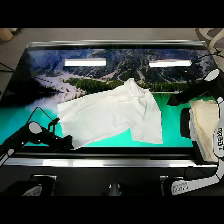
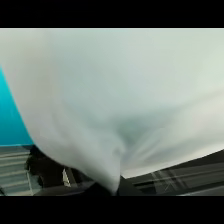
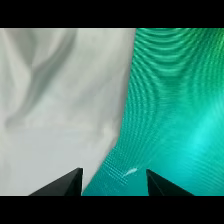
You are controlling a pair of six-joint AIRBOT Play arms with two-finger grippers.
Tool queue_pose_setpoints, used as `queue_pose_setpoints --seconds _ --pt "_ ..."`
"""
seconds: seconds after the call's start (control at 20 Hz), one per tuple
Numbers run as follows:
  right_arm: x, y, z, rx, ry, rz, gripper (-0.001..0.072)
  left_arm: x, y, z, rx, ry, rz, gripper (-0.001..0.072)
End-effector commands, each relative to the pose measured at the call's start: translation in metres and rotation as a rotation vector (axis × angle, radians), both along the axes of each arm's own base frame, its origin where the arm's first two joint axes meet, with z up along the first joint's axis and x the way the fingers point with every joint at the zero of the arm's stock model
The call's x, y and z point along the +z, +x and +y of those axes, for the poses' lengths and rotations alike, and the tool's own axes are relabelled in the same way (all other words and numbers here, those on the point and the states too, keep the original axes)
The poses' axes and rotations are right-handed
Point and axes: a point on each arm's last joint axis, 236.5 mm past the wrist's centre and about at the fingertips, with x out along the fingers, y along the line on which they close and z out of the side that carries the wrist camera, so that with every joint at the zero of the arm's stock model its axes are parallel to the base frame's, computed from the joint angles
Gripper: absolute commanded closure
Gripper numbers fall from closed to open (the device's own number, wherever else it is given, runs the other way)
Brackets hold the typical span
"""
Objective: Fold the shirts.
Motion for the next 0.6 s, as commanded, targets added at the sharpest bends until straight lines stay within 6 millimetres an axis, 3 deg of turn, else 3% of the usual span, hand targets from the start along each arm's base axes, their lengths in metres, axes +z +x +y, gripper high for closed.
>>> queue_pose_setpoints --seconds 0.0,0.15,0.25,0.55 --pt "-0.004 -0.007 0.003 0.016 0.013 0.031 0.0278 -0.004 0.016 0.002 0.021 0.018 -0.053 0.0680" --pt "-0.018 -0.006 0.017 0.027 0.086 0.052 0.0272 0.002 0.025 0.001 0.019 0.015 -0.079 0.0681" --pt "-0.031 -0.008 0.028 0.030 0.147 0.093 0.0208 0.010 0.031 0.000 0.018 0.011 -0.109 0.0681" --pt "-0.074 -0.014 0.033 0.044 0.192 0.183 0.0225 0.032 0.039 -0.002 0.011 -0.002 -0.183 0.0681"
